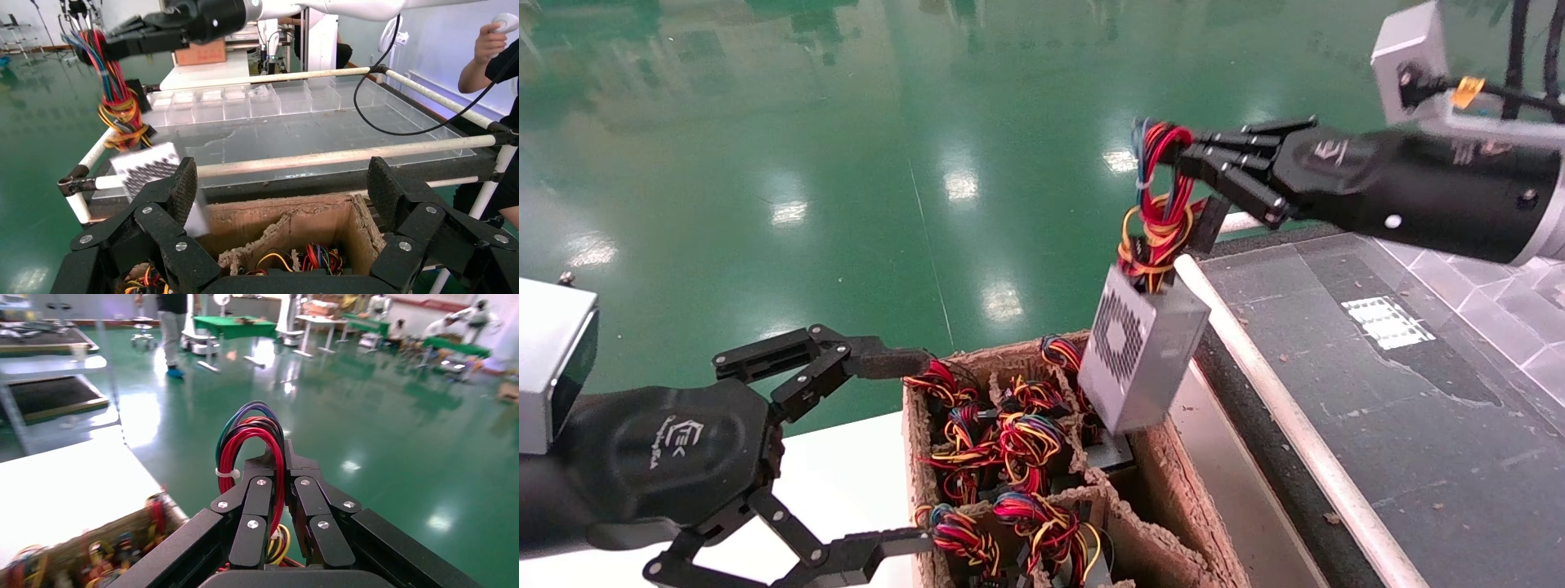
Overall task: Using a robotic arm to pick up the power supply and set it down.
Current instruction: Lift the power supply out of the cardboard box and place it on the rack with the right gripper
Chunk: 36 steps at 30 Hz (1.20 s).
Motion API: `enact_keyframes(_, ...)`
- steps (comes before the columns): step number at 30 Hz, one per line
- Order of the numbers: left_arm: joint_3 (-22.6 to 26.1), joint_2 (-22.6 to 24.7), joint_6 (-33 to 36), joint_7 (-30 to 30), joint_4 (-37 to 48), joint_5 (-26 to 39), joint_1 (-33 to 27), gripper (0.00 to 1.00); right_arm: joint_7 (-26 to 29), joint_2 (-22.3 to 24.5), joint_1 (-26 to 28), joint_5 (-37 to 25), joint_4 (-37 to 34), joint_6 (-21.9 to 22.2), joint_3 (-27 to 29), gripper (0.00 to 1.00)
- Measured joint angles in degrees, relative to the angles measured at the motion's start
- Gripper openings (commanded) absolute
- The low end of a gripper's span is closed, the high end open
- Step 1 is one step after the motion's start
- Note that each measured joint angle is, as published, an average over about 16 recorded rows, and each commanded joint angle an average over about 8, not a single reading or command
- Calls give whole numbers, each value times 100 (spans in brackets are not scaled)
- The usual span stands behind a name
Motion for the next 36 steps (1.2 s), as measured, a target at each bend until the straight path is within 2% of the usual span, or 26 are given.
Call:
enact_keyframes(5, 1, -1, -1, 1, 0, -1, 0, 100, -124, -26, 269, -69, -238, 284, -16, 0)
enact_keyframes(9, 2, -1, -1, 1, 0, -2, -1, 100, -280, -78, 461, -185, -489, 675, -63, 0)
enact_keyframes(25, 7, -3, -3, 3, 0, -4, -2, 100, -786, -428, 896, -484, -1327, 3310, -187, 0)
enact_keyframes(30, 8, -3, -3, 4, 0, -5, -2, 100, -882, -487, 942, -503, -1374, 3730, -197, 0)
enact_keyframes(36, 9, -4, -4, 5, 0, -6, -2, 100, -968, -523, 951, -544, -1405, 3998, -225, 0)
